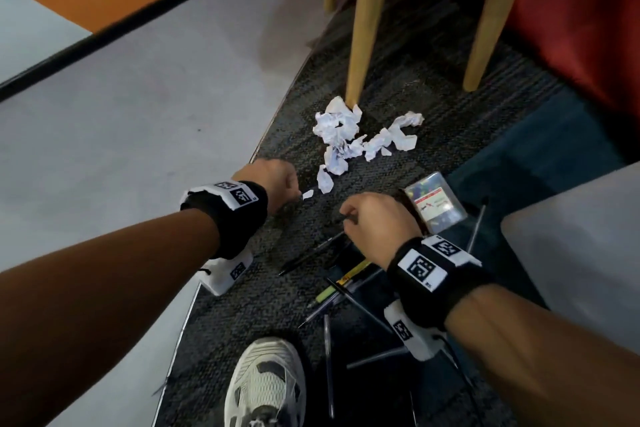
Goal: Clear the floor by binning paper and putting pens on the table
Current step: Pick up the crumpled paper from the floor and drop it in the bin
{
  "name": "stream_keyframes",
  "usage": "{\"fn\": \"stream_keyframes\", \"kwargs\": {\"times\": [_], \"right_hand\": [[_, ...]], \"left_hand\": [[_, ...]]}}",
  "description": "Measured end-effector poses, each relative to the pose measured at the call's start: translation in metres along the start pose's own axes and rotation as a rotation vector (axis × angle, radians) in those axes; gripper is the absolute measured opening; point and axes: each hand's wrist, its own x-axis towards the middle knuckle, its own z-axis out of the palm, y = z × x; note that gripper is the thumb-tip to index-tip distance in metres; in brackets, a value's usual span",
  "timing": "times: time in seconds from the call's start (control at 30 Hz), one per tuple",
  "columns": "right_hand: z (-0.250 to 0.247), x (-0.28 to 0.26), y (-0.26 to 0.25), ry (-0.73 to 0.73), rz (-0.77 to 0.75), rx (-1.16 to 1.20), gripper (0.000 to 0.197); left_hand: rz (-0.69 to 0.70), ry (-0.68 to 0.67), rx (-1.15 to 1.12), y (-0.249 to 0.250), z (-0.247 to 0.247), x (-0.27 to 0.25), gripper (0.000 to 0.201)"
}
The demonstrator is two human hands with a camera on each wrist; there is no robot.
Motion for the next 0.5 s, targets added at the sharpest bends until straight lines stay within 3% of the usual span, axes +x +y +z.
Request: {"fn": "stream_keyframes", "kwargs": {"times": [0.17, 0.33, 0.43, 0.5], "right_hand": [[0.023, 0.03, -0.008, -0.11, -0.085, -0.072, 0.034], [0.032, 0.057, -0.018, -0.097, -0.143, -0.086, 0.054], [0.037, 0.071, -0.016, -0.137, -0.13, -0.104, 0.066], [0.039, 0.078, -0.013, -0.132, -0.112, -0.127, 0.06]], "left_hand": [[0.016, -0.067, 0.021, -0.024, 0.037, 0.013, 0.024], [0.191, -0.094, -0.026, -0.032, 0.065, 0.019, 0.06], [0.313, -0.026, -0.007, -0.03, 0.073, 0.026, 0.061], [0.334, -0.01, 0.034, -0.026, 0.072, 0.032, 0.059]]}}
